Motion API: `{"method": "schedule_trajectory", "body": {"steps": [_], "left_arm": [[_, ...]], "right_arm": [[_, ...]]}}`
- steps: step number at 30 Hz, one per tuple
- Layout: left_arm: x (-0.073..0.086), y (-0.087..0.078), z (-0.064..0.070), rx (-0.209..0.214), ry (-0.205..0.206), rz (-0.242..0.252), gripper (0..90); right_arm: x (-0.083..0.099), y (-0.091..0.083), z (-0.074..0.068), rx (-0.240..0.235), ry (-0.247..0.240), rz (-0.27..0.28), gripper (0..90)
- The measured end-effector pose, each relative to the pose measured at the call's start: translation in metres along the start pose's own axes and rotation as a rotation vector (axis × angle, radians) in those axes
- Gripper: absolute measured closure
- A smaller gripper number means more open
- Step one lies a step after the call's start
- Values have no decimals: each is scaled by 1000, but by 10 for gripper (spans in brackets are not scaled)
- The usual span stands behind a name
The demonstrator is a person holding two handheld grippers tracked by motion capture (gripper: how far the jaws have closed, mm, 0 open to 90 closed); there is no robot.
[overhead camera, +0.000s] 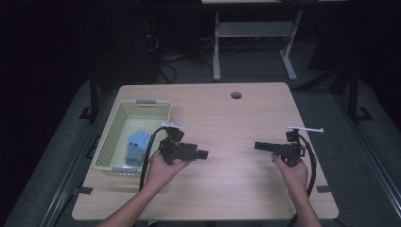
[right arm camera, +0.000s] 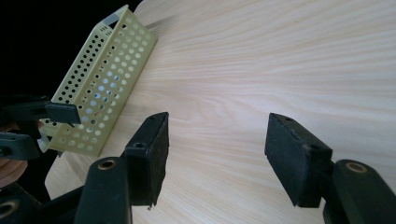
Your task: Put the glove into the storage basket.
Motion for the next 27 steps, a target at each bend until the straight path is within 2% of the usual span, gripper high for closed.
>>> {"method": "schedule_trajectory", "body": {"steps": [13,21,27], "left_arm": [[11,9,5,10,18,7,299],[20,13,8,14,23,11,298],[28,19,14,21,49,3,298]], "right_arm": [[16,-20,25,27,32,-1,388],[23,-25,32,25,33,-11,381],[32,-27,36,20,27,-23,363]]}}
Point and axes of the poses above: each handheld gripper's, and its own axes: y roughly forward along the jaws, x roughly out of its underside, z roughly to its right, the point moved 4 cm from there along y, roughly forward along the jaws, and after that the axes turned 1 degree about -x, right-handed, at the moved point
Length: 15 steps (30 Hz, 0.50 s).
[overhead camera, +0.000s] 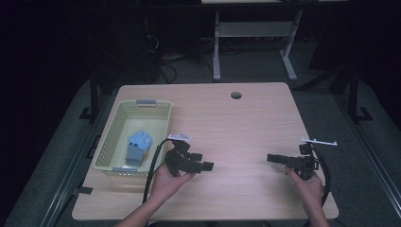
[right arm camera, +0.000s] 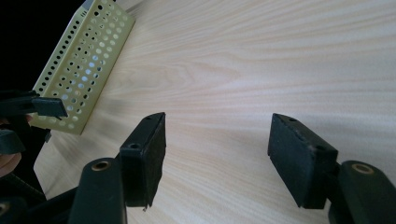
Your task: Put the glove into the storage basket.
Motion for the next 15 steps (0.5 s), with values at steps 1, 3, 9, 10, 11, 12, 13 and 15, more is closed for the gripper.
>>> {"method": "schedule_trajectory", "body": {"steps": [1,3,9,10,11,12,13,15], "left_arm": [[1,1,1,-3,5,-1,298],[5,2,2,-4,12,3,295],[16,6,6,7,23,0,284],[18,7,7,8,23,0,282],[20,8,8,14,25,4,281],[22,8,8,14,31,3,281],[24,9,9,16,33,6,281],[28,10,11,19,37,10,280]], "right_arm": [[1,0,1,0,3,2,360],[3,-2,2,-10,3,10,355],[7,-8,4,-17,-1,20,348],[8,-9,5,-17,-4,22,347],[9,-10,5,-19,-1,24,345],[11,-10,6,-19,-5,26,343],[12,-10,6,-16,0,25,340],[14,-11,7,-16,-7,25,333]]}}
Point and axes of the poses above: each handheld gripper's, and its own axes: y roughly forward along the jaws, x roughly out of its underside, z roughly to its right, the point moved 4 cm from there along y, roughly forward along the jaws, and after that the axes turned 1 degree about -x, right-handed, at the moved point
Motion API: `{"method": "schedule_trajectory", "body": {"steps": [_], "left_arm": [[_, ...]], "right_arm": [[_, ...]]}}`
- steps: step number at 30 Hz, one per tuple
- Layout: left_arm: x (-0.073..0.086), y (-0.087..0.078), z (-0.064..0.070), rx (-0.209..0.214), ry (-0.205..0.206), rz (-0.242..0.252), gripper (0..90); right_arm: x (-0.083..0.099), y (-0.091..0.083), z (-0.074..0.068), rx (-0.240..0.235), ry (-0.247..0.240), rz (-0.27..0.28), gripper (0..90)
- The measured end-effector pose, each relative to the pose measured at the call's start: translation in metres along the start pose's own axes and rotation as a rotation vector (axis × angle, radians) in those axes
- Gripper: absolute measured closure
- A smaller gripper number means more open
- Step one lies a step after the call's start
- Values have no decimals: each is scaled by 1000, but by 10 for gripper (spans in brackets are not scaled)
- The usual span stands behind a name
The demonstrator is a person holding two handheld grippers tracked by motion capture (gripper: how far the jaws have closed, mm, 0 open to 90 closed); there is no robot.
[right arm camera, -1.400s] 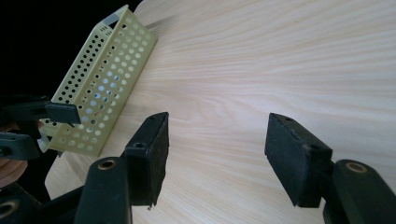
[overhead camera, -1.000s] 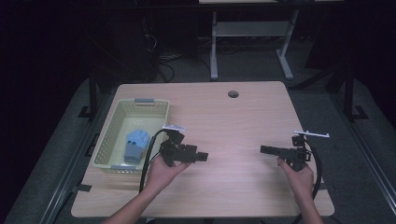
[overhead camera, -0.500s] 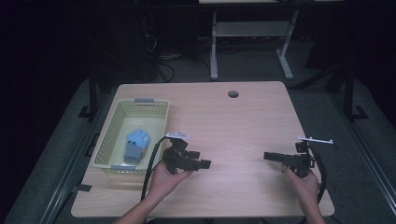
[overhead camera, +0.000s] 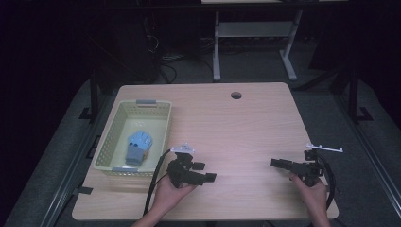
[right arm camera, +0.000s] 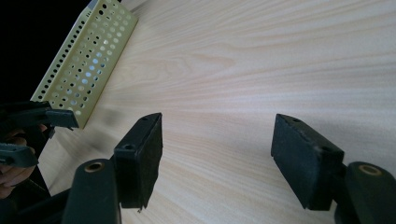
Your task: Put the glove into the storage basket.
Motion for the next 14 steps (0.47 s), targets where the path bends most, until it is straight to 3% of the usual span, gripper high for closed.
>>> {"method": "schedule_trajectory", "body": {"steps": [6,8,14], "left_arm": [[17,3,5,12,35,-14,280],[19,2,7,24,29,-1,280],[24,-4,12,13,80,30,278]], "right_arm": [[9,-3,-3,-27,-9,4,322],[11,-3,-6,-39,-24,4,314],[13,2,-17,-63,-70,-3,300]]}}
Point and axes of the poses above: each handheld gripper's, and its own axes: y roughly forward along the jaws, x roughly out of its underside, z roughly to its right, the point moved 4 cm from there along y, roughly forward along the jaws, and after that the axes turned 1 degree about -x, right-handed, at the moved point
